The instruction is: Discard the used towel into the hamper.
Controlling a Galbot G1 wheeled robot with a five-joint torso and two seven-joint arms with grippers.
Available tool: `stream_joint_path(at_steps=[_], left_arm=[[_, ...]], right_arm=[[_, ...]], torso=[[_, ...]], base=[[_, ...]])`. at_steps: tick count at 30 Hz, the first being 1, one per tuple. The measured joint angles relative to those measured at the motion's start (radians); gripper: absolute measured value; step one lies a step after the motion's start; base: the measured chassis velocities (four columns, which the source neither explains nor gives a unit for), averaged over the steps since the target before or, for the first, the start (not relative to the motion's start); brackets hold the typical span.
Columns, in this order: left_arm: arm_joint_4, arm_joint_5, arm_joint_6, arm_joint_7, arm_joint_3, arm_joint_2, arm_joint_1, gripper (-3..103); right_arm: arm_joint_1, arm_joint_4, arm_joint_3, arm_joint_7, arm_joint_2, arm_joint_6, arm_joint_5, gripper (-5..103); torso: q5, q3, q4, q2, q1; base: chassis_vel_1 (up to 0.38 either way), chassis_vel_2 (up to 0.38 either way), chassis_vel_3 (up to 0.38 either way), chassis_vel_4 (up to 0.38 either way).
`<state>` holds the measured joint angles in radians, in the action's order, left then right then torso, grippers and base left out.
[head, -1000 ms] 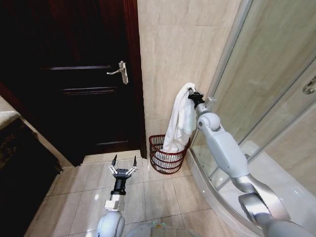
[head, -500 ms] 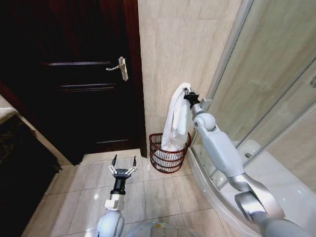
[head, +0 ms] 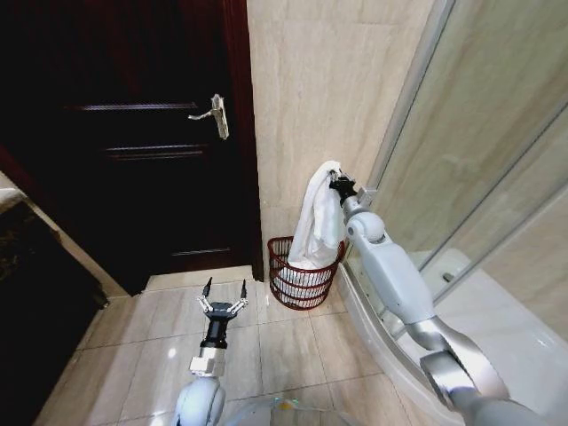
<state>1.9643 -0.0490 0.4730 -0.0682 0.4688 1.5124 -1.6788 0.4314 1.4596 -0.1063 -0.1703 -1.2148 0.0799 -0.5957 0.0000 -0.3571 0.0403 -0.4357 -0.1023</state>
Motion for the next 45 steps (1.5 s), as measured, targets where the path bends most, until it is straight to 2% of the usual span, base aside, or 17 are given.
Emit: stream_joint_path(at_steps=[34, 45], left_arm=[[-0.025, 0.028, 0.019, 0.019, 0.007, -0.004, 0.016, 100], [-0.027, 0.03, 0.023, 0.019, 0.01, -0.006, 0.016, 100]], right_arm=[[0.086, 0.004, -0.016, -0.006, -0.025, 0.006, 0.028, 5], [0.109, 0.029, -0.03, -0.012, -0.012, 0.006, 0.025, 5]], torso=[[0.0, 0.092, 0.0, 0.14, 0.049], [0.0, 0.12, 0.0, 0.182, 0.062]], base=[[0.0, 0.0, 0.0, 0.0], [0.0, 0.0, 0.0, 0.0]])
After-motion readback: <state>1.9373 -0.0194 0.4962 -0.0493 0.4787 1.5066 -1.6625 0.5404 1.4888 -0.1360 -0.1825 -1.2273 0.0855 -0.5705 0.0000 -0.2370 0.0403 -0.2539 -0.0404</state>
